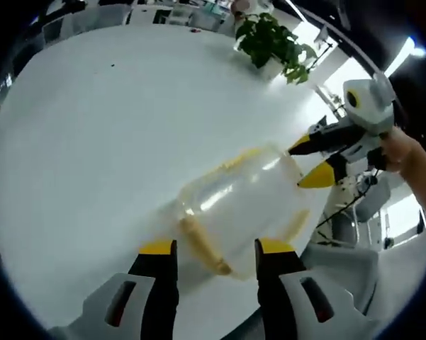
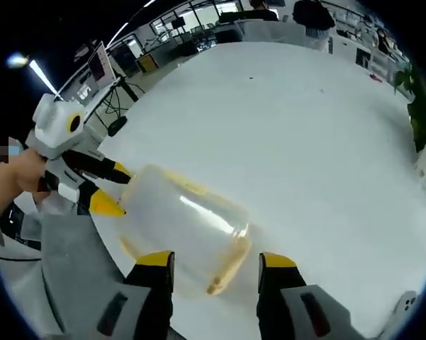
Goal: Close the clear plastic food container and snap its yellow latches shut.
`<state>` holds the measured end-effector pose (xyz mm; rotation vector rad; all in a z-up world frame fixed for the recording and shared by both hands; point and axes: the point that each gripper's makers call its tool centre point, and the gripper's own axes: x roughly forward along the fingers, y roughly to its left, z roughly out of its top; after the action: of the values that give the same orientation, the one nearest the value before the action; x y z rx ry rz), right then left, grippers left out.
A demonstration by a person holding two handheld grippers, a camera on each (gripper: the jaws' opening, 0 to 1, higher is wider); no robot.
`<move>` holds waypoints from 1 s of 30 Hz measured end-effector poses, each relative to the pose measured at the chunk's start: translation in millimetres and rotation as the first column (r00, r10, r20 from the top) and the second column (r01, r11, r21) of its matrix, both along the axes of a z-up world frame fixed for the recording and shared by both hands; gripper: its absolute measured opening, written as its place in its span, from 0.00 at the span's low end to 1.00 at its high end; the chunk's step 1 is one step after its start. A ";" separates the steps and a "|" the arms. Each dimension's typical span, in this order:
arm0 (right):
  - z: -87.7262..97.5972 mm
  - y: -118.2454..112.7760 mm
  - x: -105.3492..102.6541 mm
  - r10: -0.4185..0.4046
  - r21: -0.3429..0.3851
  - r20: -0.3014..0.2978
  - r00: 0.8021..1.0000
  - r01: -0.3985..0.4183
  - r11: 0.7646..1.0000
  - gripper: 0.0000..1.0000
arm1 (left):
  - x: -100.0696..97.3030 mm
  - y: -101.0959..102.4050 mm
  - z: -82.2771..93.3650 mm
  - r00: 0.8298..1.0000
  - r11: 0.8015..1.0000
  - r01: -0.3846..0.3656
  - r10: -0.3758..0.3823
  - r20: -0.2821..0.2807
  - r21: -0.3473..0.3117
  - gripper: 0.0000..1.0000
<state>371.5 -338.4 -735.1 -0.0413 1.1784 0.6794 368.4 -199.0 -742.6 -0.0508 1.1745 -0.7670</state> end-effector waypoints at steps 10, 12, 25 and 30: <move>-8.2 6.2 -2.7 -0.015 0.034 -0.041 0.999 0.017 0.999 0.45 | 1.7 -8.1 -0.6 1.000 1.000 -0.013 0.012 -0.012 -0.013 0.42; -8.6 7.2 -2.6 -0.025 0.038 -0.044 0.999 0.026 0.999 0.46 | 2.1 -8.3 -0.8 1.000 1.000 -0.018 0.018 -0.015 -0.013 0.41; -11.8 14.8 -5.0 -0.051 0.039 -0.078 0.996 0.054 0.998 0.48 | 5.7 -19.3 2.4 0.997 0.994 -0.079 0.079 -0.009 -0.074 0.36; -11.5 16.9 -5.1 -0.064 0.032 -0.072 0.995 0.066 0.997 0.49 | 4.9 -13.7 0.4 0.997 0.997 -0.080 0.079 -0.025 -0.025 0.35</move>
<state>366.5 -321.5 -746.6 0.0509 1.2306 0.6480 373.3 -212.6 -742.2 -0.1280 1.1789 -0.7135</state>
